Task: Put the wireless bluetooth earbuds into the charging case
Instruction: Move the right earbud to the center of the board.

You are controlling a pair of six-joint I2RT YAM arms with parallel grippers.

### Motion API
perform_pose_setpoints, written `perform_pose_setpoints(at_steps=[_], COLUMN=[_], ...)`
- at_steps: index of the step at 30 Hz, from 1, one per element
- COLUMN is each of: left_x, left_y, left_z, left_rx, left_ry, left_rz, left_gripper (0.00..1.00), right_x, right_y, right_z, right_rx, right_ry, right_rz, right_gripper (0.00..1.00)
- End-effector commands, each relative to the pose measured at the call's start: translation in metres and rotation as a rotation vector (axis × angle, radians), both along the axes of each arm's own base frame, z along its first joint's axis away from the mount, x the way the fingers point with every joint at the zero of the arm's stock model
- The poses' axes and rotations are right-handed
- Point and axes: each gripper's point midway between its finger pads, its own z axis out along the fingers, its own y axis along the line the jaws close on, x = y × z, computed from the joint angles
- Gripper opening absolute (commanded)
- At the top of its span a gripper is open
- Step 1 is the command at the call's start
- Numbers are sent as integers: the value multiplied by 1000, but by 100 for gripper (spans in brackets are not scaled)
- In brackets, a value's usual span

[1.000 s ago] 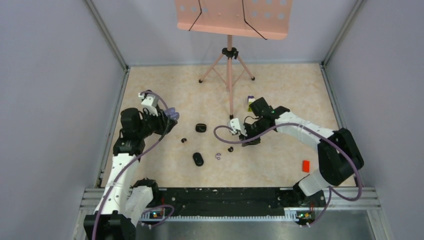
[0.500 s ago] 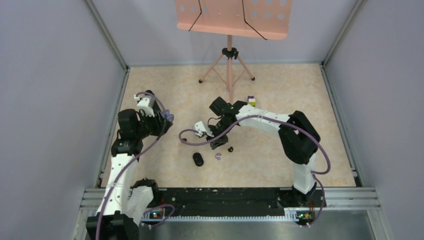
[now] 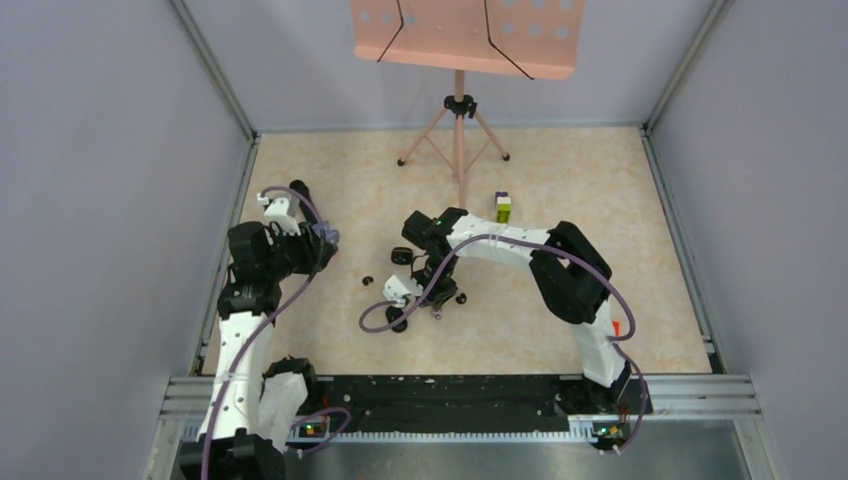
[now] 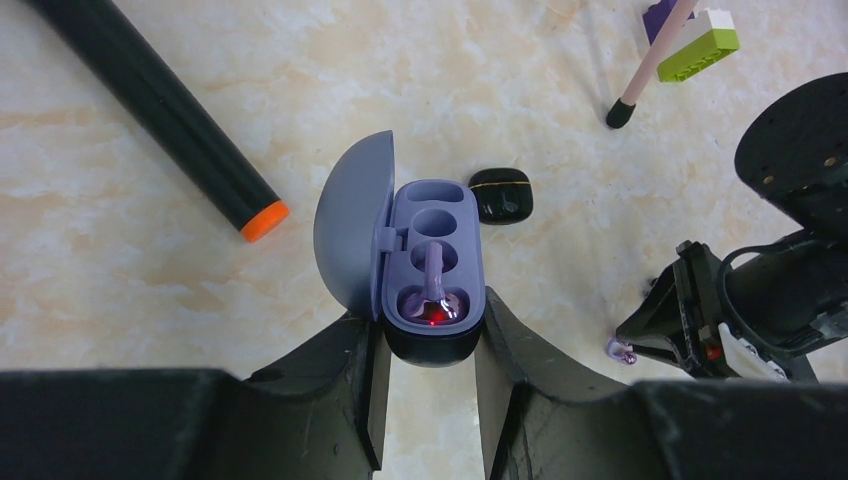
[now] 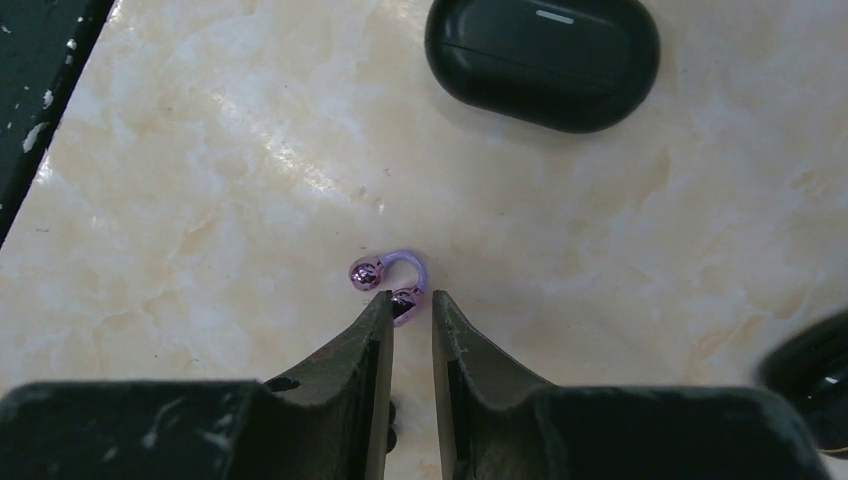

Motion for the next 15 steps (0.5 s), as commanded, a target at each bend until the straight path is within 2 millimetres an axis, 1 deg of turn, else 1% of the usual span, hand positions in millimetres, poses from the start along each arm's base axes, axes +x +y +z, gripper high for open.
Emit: perform_pose_setpoints(at_steps=[1, 9, 15], left_x=[2, 2, 1], left_y=[2, 2, 3], left_z=[13, 13, 13], left_rx=[-4, -19, -18], left_ry=[-50, -49, -47], left_rz=[13, 20, 25], left_gripper=[0, 0, 0], right_x=[-5, -15, -16], right_y=[9, 12, 17], right_z=[9, 2, 3], right_rx=[10, -13, -5], right_ry=[-5, 3, 5], right_rz=[61, 78, 86], right_gripper=[20, 21, 21])
